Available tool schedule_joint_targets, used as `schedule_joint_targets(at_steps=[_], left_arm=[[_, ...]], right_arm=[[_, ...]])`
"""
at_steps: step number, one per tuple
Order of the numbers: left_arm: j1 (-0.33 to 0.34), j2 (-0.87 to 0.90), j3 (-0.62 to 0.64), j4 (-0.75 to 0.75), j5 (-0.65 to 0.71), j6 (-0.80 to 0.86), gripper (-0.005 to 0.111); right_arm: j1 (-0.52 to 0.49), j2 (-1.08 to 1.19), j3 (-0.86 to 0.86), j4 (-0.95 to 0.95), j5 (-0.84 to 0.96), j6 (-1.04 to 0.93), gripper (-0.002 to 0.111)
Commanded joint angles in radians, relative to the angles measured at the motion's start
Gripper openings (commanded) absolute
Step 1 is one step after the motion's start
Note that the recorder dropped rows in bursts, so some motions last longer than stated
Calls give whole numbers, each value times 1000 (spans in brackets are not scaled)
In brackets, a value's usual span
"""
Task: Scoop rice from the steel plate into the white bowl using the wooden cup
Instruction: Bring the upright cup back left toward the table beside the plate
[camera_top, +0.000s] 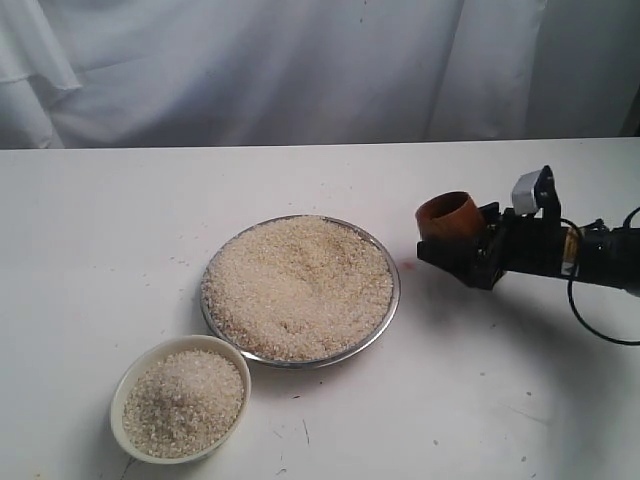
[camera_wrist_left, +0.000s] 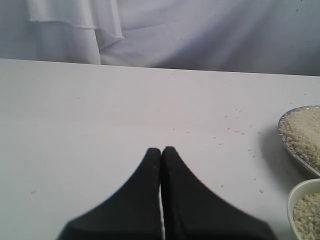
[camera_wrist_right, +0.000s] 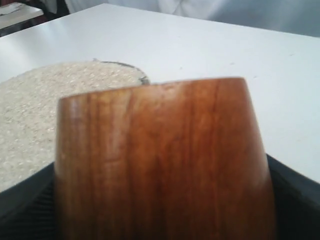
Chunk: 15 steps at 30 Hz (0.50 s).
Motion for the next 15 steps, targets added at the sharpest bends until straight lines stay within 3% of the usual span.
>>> schedule_joint_targets(at_steps=[1, 15], left_arm=[[-3, -4, 5, 1, -14, 0, 0], [-3, -4, 5, 1, -14, 0, 0]], right_arm=[[47, -1, -7, -60, -24, 1, 0], [54, -1, -8, -89, -24, 1, 0]])
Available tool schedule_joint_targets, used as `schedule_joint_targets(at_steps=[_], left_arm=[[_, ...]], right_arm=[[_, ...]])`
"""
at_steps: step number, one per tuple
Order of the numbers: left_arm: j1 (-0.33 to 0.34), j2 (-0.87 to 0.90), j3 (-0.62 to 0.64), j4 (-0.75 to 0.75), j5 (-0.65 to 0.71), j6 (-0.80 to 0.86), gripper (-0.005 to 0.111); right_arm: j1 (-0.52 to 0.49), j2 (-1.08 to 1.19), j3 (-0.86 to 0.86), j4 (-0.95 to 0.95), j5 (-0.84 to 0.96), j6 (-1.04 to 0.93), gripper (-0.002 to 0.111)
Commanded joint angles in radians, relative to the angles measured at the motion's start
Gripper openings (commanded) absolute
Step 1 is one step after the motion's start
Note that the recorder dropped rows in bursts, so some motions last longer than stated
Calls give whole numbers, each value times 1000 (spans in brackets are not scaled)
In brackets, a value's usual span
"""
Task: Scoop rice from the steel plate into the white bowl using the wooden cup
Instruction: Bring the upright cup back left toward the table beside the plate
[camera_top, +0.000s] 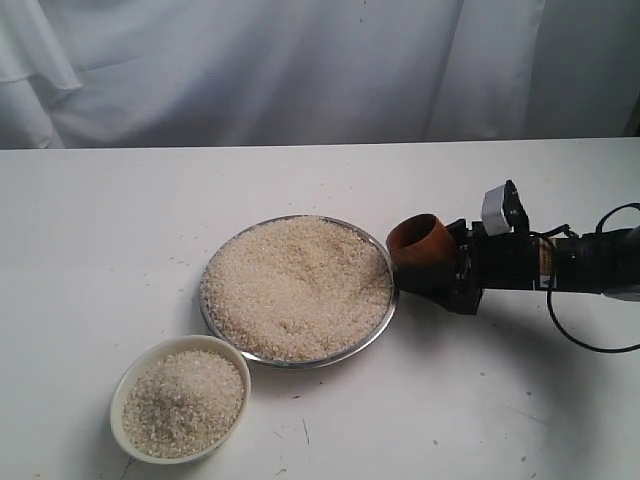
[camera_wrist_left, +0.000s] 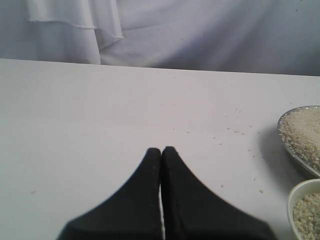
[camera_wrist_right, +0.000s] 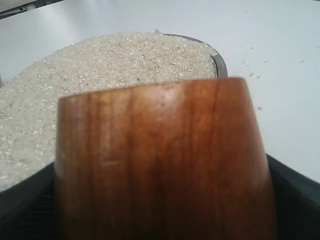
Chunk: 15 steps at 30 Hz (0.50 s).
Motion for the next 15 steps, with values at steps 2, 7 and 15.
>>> schedule_joint_targets(at_steps=[2, 7, 15], left_arm=[[-3, -4, 5, 1, -14, 0, 0], [-3, -4, 5, 1, -14, 0, 0], [-3, -4, 5, 1, -14, 0, 0]], right_arm=[[-12, -7, -6, 24, -20, 1, 0], [-19, -7, -16, 67, -20, -7, 0], [-21, -3, -32, 205, -20, -82, 0]])
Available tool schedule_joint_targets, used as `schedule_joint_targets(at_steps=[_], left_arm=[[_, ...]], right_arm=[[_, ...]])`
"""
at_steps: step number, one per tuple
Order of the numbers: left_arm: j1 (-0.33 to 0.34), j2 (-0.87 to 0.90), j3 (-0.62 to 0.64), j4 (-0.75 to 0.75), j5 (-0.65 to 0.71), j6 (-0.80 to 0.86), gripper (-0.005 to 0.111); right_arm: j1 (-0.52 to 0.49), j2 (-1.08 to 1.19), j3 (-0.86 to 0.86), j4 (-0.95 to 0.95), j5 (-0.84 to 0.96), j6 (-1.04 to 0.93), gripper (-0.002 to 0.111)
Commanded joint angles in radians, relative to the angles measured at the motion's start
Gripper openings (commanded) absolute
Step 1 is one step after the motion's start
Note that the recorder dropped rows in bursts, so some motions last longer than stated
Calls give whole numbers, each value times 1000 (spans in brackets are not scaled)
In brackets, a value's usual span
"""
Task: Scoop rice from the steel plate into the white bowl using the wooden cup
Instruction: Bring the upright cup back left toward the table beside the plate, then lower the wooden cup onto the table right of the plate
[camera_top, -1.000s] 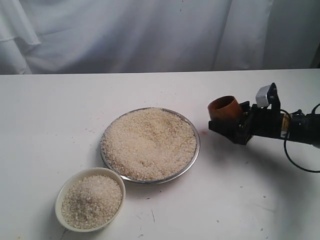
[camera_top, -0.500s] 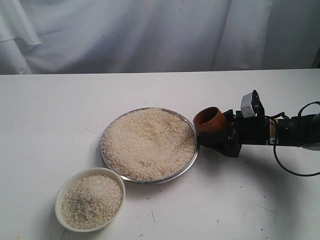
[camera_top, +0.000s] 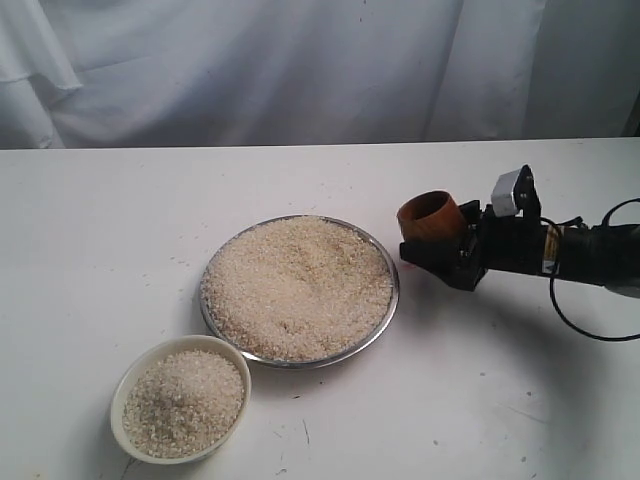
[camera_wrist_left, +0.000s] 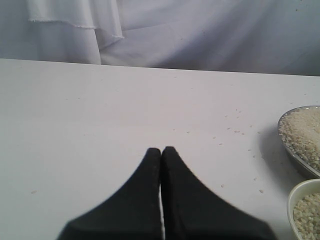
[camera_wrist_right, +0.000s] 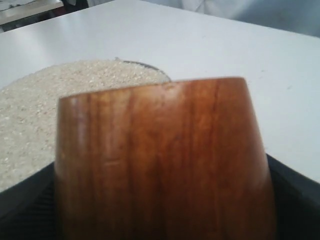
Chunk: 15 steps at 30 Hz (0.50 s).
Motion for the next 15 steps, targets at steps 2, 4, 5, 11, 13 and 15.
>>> schedule_joint_targets(at_steps=[2, 4, 5, 11, 13, 15], left_arm=[[-3, -4, 5, 1, -14, 0, 0], [-3, -4, 5, 1, -14, 0, 0], [-3, -4, 5, 1, -14, 0, 0], [-3, -4, 5, 1, -14, 0, 0], [-3, -4, 5, 1, -14, 0, 0], [-3, -4, 5, 1, -14, 0, 0]], right_arm=[[-7, -5, -22, 124, -20, -56, 0], [-7, -5, -28, 165, -20, -59, 0], [-7, -3, -28, 188, -20, -68, 0], [-5, 47, -72, 268, -20, -78, 0], [-5, 70, -99, 265, -20, -78, 0], [-5, 89, -122, 265, -20, -73, 0]])
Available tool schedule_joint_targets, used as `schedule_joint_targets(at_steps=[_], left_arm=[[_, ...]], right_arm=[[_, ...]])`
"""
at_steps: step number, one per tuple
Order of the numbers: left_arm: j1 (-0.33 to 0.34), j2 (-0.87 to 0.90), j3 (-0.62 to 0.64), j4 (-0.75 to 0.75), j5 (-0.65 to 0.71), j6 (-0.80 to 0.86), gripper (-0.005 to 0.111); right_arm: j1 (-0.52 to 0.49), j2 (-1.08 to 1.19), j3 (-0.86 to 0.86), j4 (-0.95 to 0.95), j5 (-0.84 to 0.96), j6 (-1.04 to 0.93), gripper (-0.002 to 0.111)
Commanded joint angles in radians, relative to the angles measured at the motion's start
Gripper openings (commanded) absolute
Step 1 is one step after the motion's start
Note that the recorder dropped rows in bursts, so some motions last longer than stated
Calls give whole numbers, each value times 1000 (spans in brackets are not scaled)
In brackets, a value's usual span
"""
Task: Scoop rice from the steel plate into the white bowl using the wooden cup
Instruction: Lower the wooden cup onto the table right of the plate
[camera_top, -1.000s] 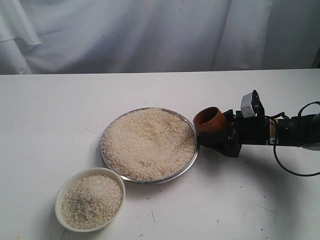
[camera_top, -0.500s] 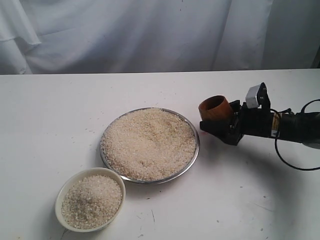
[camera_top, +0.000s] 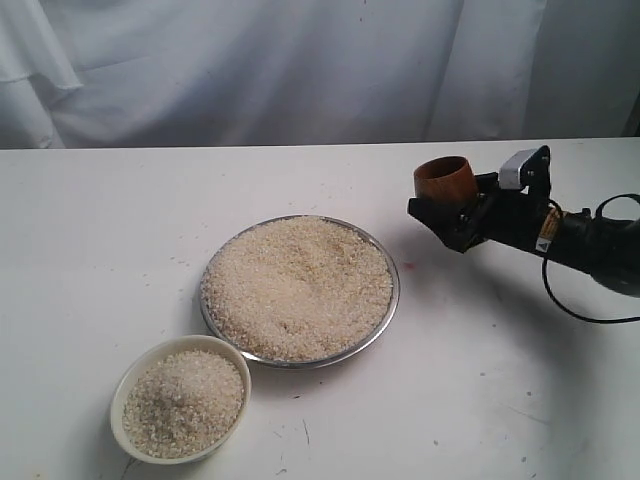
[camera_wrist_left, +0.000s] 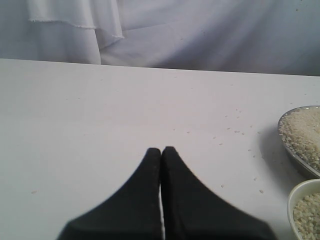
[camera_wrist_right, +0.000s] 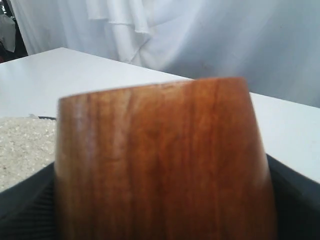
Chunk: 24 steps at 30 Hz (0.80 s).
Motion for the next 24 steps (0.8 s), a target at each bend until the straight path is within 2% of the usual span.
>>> schedule_joint_targets(at_steps=[1, 12, 24], left_arm=[[-3, -4, 5, 1, -14, 0, 0], [-3, -4, 5, 1, -14, 0, 0], [-3, -4, 5, 1, -14, 0, 0]], right_arm=[[-5, 41, -56, 6, -18, -5, 0], [-1, 95, -123, -195, -18, 22, 0], [0, 95, -123, -217, -18, 25, 0]])
